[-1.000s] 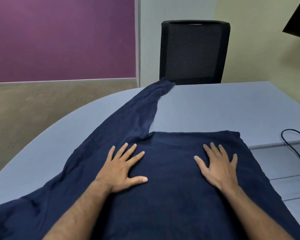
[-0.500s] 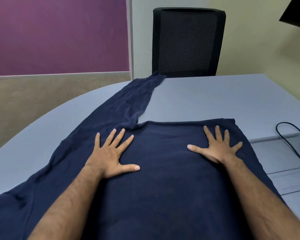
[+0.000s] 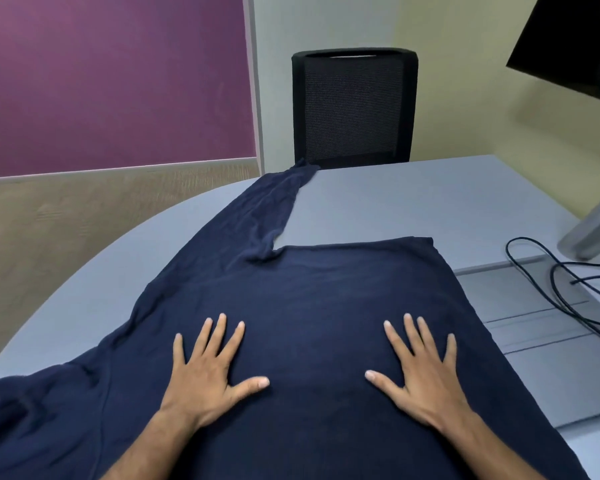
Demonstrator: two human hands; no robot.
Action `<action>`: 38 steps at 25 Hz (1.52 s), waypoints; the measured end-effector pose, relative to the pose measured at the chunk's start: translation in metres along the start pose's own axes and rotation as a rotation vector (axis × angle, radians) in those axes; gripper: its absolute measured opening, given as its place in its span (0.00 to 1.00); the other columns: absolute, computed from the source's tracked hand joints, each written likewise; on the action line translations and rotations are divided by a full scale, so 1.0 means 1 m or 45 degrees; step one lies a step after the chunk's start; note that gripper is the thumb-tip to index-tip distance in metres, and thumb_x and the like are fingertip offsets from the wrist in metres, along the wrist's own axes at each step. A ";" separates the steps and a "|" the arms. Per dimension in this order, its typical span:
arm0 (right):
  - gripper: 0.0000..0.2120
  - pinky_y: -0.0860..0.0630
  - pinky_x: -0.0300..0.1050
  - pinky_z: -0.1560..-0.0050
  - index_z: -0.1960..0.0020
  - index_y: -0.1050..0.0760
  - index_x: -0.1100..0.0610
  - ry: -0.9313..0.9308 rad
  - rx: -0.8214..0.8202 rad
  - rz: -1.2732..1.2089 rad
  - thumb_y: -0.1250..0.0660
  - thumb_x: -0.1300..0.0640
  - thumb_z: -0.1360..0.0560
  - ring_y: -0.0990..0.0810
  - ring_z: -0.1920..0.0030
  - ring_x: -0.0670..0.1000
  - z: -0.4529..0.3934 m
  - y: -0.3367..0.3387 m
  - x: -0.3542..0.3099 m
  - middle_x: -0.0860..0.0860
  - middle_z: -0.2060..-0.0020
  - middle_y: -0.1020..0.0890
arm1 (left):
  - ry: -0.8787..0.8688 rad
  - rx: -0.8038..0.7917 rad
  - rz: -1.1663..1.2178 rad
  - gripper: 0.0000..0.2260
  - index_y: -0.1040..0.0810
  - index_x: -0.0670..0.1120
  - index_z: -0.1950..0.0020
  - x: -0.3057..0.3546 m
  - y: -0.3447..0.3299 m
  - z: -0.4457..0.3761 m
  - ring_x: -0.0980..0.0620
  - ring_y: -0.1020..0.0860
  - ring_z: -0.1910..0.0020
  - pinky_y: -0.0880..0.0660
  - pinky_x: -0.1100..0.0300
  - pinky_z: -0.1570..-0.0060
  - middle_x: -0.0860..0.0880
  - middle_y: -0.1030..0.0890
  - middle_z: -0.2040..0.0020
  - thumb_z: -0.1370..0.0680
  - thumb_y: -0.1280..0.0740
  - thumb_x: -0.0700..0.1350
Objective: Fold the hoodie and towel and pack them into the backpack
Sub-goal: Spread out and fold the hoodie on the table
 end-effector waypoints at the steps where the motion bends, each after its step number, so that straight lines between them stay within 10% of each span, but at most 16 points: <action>1: 0.47 0.66 0.64 0.25 0.20 0.58 0.42 -0.010 -0.003 0.023 0.60 0.18 0.32 0.64 0.21 0.52 0.017 -0.003 0.009 0.51 0.20 0.59 | -0.026 0.028 -0.005 0.49 0.59 0.62 0.20 -0.005 0.001 0.017 0.52 0.64 0.20 0.66 0.37 0.25 0.54 0.63 0.20 0.35 0.56 0.85; 6: 0.47 0.58 0.54 0.21 0.19 0.51 0.47 -0.027 0.014 -0.039 0.64 0.21 0.30 0.58 0.20 0.52 0.061 0.000 0.058 0.54 0.20 0.52 | -0.024 -0.055 -0.143 0.50 0.41 0.57 0.19 -0.042 -0.006 0.080 0.48 0.46 0.21 0.46 0.30 0.29 0.49 0.40 0.19 0.35 0.45 0.83; 12: 0.44 0.51 0.59 0.22 0.21 0.43 0.49 -0.063 0.014 -0.039 0.62 0.25 0.27 0.46 0.21 0.53 0.097 0.004 0.067 0.52 0.22 0.40 | 0.218 -0.060 0.045 0.52 0.68 0.63 0.23 -0.047 -0.006 0.119 0.49 0.67 0.21 0.64 0.37 0.26 0.55 0.68 0.21 0.41 0.61 0.86; 19: 0.40 0.52 0.67 0.29 0.22 0.39 0.47 -0.044 -0.043 0.101 0.54 0.25 0.25 0.43 0.23 0.56 0.161 -0.025 0.067 0.52 0.23 0.38 | 0.227 -0.264 -0.055 0.51 0.72 0.62 0.25 -0.031 -0.016 0.165 0.42 0.67 0.21 0.61 0.36 0.25 0.53 0.74 0.26 0.35 0.50 0.83; 23: 0.37 0.39 0.62 0.31 0.30 0.27 0.53 0.057 0.166 -0.144 0.49 0.28 0.25 0.30 0.30 0.56 0.180 0.003 0.016 0.52 0.31 0.25 | -0.053 -0.083 0.067 0.44 0.43 0.55 0.19 -0.003 0.001 0.187 0.49 0.47 0.20 0.53 0.49 0.24 0.54 0.47 0.18 0.29 0.45 0.78; 25: 0.34 0.28 0.49 0.38 0.35 0.25 0.50 0.222 0.270 -0.505 0.42 0.27 0.28 0.24 0.40 0.46 0.205 0.024 -0.029 0.43 0.40 0.22 | -0.345 0.163 0.083 0.31 0.23 0.55 0.37 0.024 0.020 0.210 0.52 0.26 0.37 0.39 0.62 0.38 0.58 0.25 0.37 0.27 0.42 0.76; 29: 0.32 0.27 0.31 0.56 0.37 0.28 0.41 0.498 -0.077 -0.873 0.29 0.28 0.36 0.23 0.59 0.40 0.260 0.028 -0.115 0.38 0.55 0.24 | -0.668 0.292 -0.041 0.21 0.27 0.55 0.58 0.064 0.022 0.256 0.55 0.29 0.61 0.37 0.61 0.59 0.57 0.28 0.60 0.27 0.36 0.73; 38: 0.14 0.22 0.42 0.51 0.47 0.19 0.46 0.711 -0.475 -0.720 0.34 0.44 0.29 0.21 0.57 0.43 0.303 0.004 -0.147 0.41 0.63 0.22 | -0.440 -0.086 0.052 0.10 0.24 0.57 0.54 0.063 -0.016 0.298 0.57 0.21 0.56 0.30 0.65 0.59 0.58 0.20 0.57 0.29 0.35 0.61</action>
Point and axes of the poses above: each hand's wrist, its own z-axis away from the middle knuckle, its own y-axis out of the back of the hand, x = y × z, the point moved 9 cm from there along -z, towards the middle knuckle
